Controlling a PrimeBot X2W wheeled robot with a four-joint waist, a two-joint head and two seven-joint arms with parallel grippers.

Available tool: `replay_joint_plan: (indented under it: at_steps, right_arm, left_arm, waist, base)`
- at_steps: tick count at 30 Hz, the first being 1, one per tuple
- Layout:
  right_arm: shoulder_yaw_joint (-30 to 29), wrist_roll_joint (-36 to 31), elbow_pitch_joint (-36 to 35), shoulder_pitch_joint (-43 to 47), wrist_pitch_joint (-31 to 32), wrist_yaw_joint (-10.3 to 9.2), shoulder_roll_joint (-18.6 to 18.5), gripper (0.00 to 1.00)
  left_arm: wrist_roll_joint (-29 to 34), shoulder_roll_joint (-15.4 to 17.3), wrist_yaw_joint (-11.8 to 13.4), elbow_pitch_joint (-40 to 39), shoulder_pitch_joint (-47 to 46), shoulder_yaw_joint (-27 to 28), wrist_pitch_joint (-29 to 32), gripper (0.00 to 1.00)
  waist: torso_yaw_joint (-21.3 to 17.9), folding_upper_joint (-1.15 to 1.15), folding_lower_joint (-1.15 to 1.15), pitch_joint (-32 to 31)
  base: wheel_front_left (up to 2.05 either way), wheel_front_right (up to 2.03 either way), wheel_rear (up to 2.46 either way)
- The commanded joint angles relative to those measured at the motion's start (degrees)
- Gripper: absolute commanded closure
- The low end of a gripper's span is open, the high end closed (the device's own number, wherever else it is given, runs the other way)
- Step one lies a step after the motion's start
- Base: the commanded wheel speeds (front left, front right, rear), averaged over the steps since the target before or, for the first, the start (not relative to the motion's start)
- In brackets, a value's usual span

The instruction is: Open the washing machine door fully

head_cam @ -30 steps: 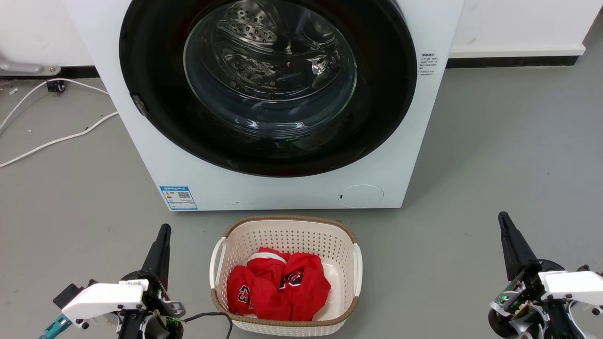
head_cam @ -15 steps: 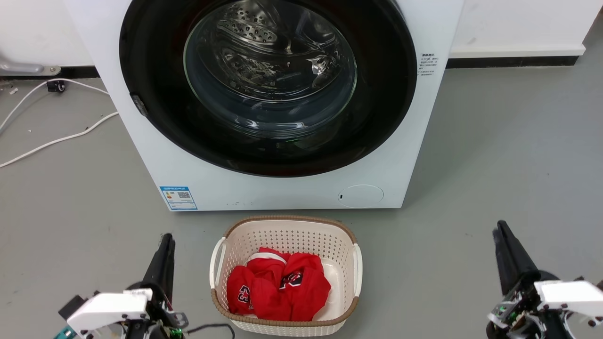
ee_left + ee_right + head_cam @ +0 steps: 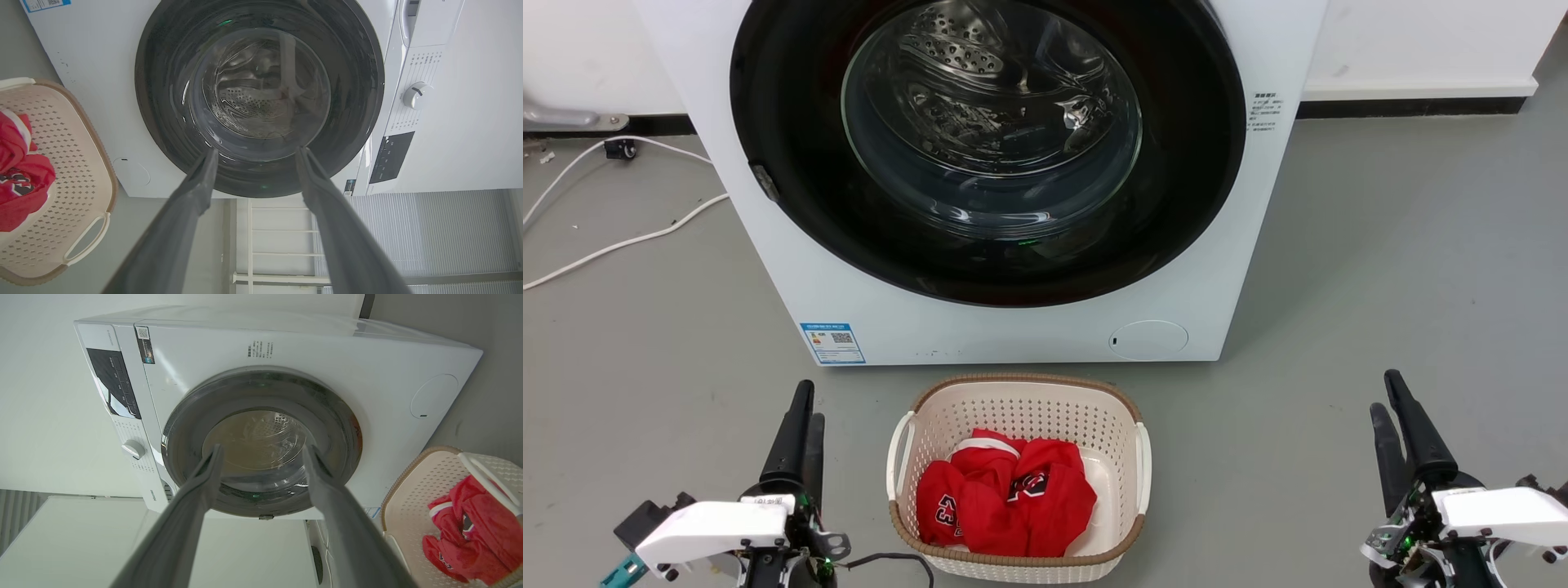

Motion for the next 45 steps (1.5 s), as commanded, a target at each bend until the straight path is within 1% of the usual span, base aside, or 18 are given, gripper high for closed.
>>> replay_joint_plan:
  at_steps: [1,14,28,35,45]
  right_arm:
    - [0.2,-1.6,-1.6,-0.6,-0.4,0.0,-0.1,0.0]
    - [0.5,-21.0,-6.7,0.3,-3.5,0.01,0.0,0.0]
    - [1.3,-42.6,-9.4,1.5,-6.3,0.01,0.1,0.0]
    - [1.2,-50.7,-10.8,2.0,-6.3,0.01,0.1,0.0]
    - [1.8,-59.8,-12.4,2.4,-5.7,0.01,0.2,0.0]
  left_arm:
    - [1.2,0.3,0.0,-1.7,-0.9,0.1,-0.5,0.0]
    - [16.4,0.2,-0.1,-7.2,-1.1,0.4,-3.6,0.0]
    - [34.4,0.2,-0.1,-10.2,-0.2,0.0,-6.4,0.0]
    - [42.9,0.3,-0.1,-10.7,0.2,-0.4,-7.7,0.0]
    - [52.8,0.4,-0.1,-11.1,0.7,-1.1,-9.4,0.0]
  waist:
    - [0.0,0.0,0.0,0.0]
    - [0.2,0.0,0.0,0.0]
    - [0.1,0.0,0.0,-0.1]
    - [0.1,0.0,0.0,-0.2]
    - [0.1,0.0,0.0,-0.3]
  base:
    - [0.0,0.0,0.0]
    - [0.0,0.0,0.0]
    - [0.0,0.0,0.0]
    - [0.0,0.0,0.0]
    - [0.0,0.0,0.0]
